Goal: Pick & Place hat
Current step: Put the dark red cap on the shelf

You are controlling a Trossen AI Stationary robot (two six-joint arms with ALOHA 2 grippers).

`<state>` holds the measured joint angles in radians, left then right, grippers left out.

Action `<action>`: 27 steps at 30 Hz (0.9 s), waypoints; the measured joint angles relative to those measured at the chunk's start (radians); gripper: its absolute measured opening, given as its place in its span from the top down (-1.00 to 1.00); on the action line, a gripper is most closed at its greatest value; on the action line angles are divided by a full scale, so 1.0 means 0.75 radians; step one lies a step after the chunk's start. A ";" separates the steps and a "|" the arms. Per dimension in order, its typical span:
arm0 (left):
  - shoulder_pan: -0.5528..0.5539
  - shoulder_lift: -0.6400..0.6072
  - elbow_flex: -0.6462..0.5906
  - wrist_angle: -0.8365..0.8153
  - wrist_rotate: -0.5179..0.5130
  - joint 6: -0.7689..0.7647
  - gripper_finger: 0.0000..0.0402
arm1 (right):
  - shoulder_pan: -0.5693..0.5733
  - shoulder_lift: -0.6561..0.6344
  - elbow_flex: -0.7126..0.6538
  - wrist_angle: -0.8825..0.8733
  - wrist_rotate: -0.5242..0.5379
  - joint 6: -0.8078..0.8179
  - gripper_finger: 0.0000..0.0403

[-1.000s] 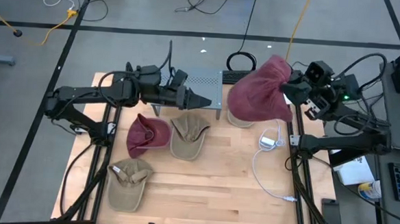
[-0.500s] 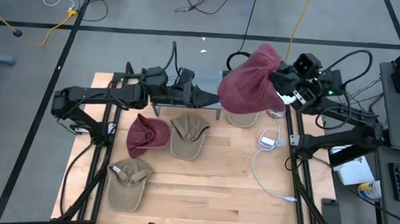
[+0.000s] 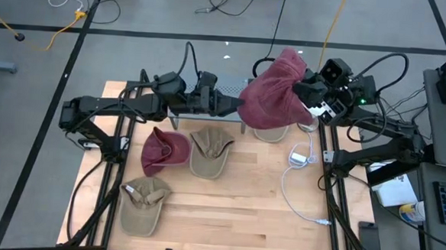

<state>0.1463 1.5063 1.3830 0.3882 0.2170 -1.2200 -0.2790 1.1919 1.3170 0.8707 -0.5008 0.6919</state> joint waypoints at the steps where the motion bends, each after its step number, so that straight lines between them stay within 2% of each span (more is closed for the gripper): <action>1: 0.000 0.000 0.000 -0.004 0.000 -0.016 -0.13 | 0.000 0.000 0.000 0.000 -0.002 0.003 0.89; 8: 0.002 0.002 0.000 -0.019 0.004 -0.055 0.42 | 0.000 -0.001 0.000 -0.026 -0.007 0.019 0.84; 15: 0.033 -0.002 0.003 0.000 0.145 -0.054 0.92 | -0.001 -0.001 -0.002 -0.171 -0.039 0.120 0.78; 20: 0.072 -0.013 0.002 -0.019 0.241 -0.045 0.93 | -0.001 -0.024 -0.002 -0.318 -0.038 0.124 0.60; 27: 0.151 -0.049 -0.001 -0.033 0.471 -0.057 0.96 | -0.001 -0.141 -0.002 -0.612 -0.026 -0.038 0.11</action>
<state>0.2597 1.4698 1.3822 0.3638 0.5702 -1.2630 -0.2794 1.0861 1.3155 0.4119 -0.5205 0.6635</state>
